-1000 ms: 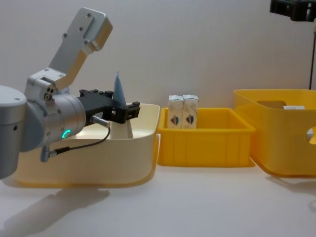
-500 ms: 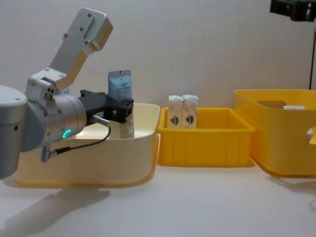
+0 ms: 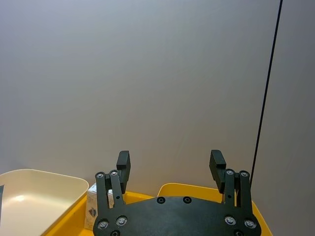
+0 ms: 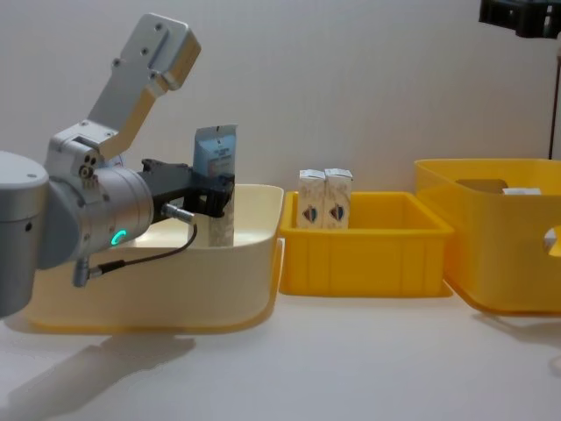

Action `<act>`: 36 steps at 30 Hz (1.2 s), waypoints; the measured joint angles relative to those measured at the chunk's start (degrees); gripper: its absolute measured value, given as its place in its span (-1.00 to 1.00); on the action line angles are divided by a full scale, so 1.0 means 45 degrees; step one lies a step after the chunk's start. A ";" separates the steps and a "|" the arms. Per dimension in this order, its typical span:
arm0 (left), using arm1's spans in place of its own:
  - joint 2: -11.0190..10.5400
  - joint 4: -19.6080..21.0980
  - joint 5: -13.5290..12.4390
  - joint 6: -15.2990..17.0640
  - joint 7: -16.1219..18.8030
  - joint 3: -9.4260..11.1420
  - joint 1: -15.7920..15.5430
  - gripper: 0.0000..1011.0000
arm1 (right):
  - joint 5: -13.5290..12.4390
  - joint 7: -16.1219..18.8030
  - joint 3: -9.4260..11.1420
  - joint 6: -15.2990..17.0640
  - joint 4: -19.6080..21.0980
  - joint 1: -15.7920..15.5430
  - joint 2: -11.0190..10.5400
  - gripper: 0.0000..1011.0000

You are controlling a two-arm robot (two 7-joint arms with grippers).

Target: Bimanual collaborative sorting of washing and personal care products

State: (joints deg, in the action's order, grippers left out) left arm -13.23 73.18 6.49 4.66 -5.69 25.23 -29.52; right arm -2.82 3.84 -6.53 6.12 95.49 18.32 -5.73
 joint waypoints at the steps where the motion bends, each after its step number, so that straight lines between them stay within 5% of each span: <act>1: -0.0001 -0.0001 -0.0001 0.0000 0.0000 0.0000 0.0000 -0.53 | 0.0000 -0.0001 0.0001 0.0000 0.0000 -0.0001 0.0000 0.98; 23: -0.0019 0.0052 -0.0088 -0.0005 0.0024 -0.0014 0.0003 -0.53 | 0.0000 0.0000 0.0000 0.0000 0.0000 0.0000 0.0000 0.98; 36: -0.0185 0.0836 -0.0558 -0.0340 0.0324 -0.0231 -0.0292 -0.53 | 0.0000 0.0000 0.0000 0.0000 0.0000 0.0000 0.0000 0.98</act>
State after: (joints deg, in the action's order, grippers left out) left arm -14.06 76.94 3.98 3.14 -4.23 24.19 -30.83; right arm -2.82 3.84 -6.53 6.12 95.49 18.31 -5.73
